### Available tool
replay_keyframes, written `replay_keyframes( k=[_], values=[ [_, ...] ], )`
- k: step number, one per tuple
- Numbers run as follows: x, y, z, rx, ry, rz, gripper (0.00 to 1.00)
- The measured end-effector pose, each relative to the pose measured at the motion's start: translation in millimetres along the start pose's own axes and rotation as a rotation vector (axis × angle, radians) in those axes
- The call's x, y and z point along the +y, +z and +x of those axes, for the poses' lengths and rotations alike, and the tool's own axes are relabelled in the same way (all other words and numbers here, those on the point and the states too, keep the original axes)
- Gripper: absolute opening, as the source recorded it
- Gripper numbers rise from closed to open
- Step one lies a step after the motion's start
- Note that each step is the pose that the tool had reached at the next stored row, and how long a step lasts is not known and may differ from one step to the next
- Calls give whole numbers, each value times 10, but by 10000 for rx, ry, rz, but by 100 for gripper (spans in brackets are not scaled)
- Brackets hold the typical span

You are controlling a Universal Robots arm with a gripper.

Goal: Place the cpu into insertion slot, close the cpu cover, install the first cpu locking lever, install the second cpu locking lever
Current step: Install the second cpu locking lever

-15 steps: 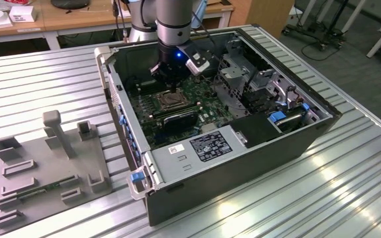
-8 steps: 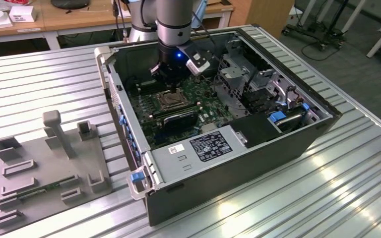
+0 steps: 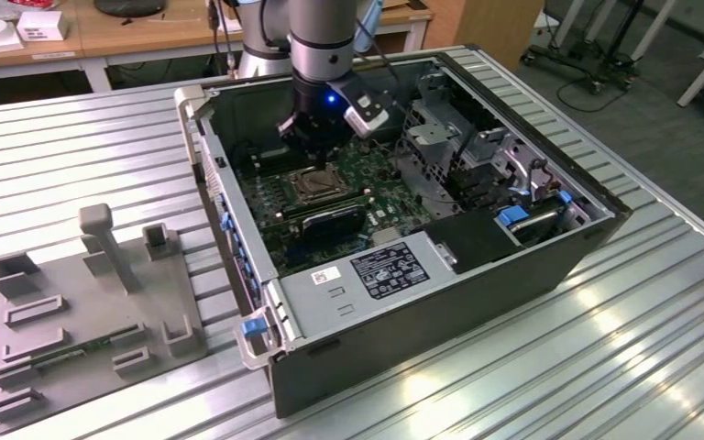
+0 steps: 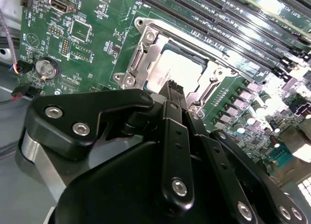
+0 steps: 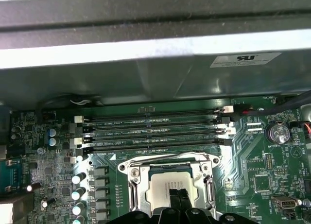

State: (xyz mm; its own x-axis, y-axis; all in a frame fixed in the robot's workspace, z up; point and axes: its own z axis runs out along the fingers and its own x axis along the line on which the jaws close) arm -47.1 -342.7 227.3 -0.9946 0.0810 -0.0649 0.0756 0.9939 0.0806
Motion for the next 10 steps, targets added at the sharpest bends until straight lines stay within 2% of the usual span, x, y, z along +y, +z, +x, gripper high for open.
replay_keyframes(
  k=[6, 10],
  values=[
    [0, -7, 0, 0, 0, -6, 10],
    [-34, -10, -3, 1, 0, -4, 10]
  ],
)
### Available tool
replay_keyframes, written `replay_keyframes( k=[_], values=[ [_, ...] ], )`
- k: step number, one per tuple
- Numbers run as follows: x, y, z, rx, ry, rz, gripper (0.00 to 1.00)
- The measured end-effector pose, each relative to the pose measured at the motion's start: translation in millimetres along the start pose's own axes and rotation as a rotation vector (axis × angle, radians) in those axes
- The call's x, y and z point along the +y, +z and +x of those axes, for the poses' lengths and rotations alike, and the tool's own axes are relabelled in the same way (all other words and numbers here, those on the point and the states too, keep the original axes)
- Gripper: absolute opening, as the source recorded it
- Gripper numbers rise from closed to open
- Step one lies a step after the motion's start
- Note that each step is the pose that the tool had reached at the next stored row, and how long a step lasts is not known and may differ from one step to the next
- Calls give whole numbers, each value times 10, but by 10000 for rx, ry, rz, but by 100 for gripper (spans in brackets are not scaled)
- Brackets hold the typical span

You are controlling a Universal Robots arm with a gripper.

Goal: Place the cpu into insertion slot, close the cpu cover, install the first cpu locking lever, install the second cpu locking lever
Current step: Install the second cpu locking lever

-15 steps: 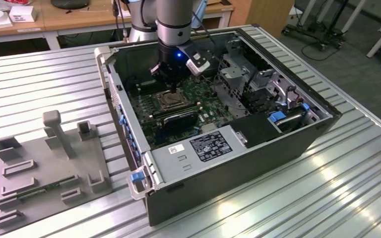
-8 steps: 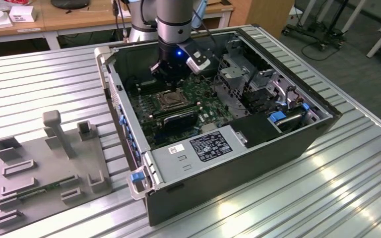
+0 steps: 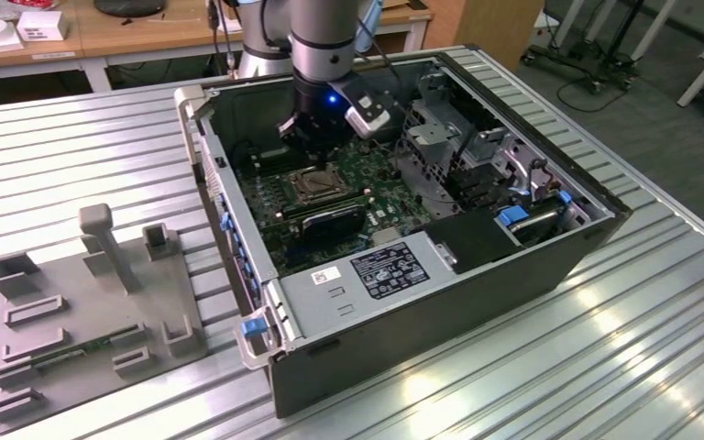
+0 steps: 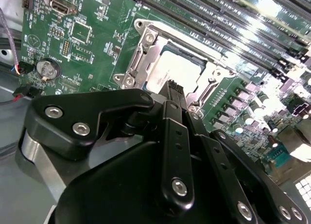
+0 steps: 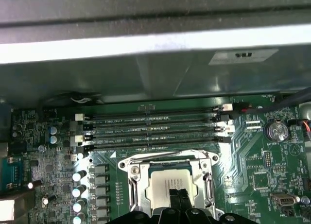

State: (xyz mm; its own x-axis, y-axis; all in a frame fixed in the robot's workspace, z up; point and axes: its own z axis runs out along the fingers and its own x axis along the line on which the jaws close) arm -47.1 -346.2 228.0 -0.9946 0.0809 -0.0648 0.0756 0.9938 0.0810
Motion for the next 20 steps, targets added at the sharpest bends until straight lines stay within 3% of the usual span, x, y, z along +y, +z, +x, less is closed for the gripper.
replay_keyframes(
  k=[11, 20],
  values=[
    [-148, -11, -12, 0, 1, -1, 10],
    [-227, -17, -18, -1, 0, -1, 10]
  ],
)
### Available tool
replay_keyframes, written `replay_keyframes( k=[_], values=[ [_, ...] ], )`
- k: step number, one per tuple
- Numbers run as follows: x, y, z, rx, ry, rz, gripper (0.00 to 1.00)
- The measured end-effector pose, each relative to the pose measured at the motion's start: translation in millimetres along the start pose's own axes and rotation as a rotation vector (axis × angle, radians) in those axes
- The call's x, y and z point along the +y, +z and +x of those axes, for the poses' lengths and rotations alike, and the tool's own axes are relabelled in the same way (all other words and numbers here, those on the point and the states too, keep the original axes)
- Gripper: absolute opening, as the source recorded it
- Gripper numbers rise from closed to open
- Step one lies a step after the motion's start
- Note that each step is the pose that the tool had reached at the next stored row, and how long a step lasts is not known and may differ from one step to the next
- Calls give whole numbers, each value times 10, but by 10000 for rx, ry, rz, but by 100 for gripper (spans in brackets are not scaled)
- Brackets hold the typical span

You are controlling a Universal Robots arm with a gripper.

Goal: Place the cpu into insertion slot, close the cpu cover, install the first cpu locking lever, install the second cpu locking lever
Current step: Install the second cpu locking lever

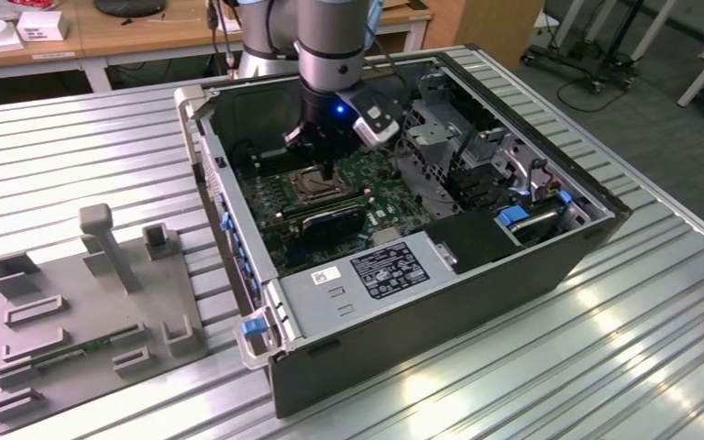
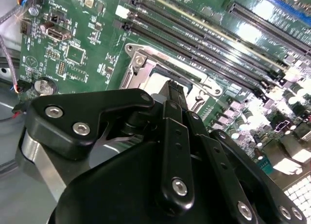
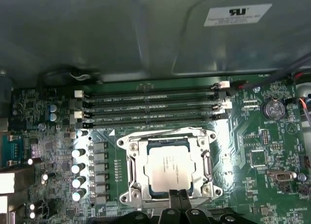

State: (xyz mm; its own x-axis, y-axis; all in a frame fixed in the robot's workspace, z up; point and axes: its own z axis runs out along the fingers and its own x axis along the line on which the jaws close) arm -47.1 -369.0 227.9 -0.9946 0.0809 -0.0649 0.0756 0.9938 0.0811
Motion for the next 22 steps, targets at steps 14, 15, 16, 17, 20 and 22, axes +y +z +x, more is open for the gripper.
replay_keyframes(
  k=[14, 15, 16, 17, 20, 22],
  values=[
    [-107, -8, -9, 1, 0, 0, 10],
    [-113, -9, -9, 0, 0, 0, 10],
    [-118, -9, -9, 0, 0, 0, 10],
    [-121, -9, -9, 0, 1, 0, 10],
    [-123, -9, -10, 0, 0, 0, 10],
    [-123, -9, -10, 4, 1, 2, 10]
  ],
)
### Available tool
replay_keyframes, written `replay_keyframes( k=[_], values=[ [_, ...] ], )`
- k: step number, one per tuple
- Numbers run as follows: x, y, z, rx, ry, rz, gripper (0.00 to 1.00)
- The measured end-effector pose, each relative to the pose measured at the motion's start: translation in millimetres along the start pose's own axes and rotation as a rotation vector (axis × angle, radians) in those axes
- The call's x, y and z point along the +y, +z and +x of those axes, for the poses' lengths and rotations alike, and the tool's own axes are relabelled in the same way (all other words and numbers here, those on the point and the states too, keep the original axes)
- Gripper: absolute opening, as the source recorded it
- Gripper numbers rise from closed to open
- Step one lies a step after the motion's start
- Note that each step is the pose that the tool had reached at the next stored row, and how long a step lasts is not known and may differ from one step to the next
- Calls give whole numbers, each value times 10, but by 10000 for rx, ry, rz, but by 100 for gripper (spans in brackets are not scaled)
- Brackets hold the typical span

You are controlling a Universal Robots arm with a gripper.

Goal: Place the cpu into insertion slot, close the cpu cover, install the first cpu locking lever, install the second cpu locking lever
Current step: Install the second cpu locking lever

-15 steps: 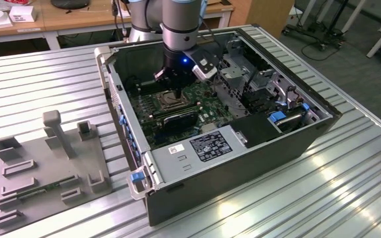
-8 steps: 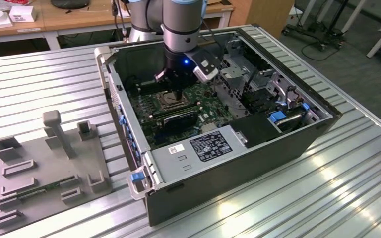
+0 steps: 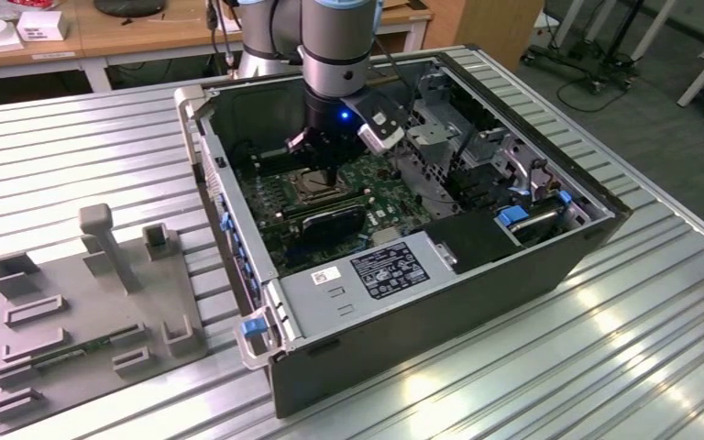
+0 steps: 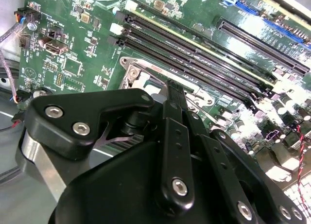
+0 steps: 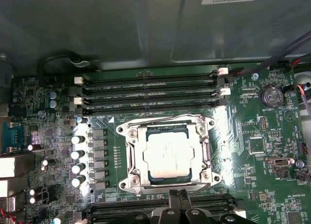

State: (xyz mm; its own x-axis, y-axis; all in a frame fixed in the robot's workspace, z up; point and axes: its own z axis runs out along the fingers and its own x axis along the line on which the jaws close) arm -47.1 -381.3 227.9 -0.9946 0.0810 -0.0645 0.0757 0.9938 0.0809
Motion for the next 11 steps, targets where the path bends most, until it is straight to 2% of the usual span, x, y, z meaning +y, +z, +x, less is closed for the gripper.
replay_keyframes(
  k=[11],
  values=[
    [-1, 3, 12, 8, 0, -3, 10]
  ],
)
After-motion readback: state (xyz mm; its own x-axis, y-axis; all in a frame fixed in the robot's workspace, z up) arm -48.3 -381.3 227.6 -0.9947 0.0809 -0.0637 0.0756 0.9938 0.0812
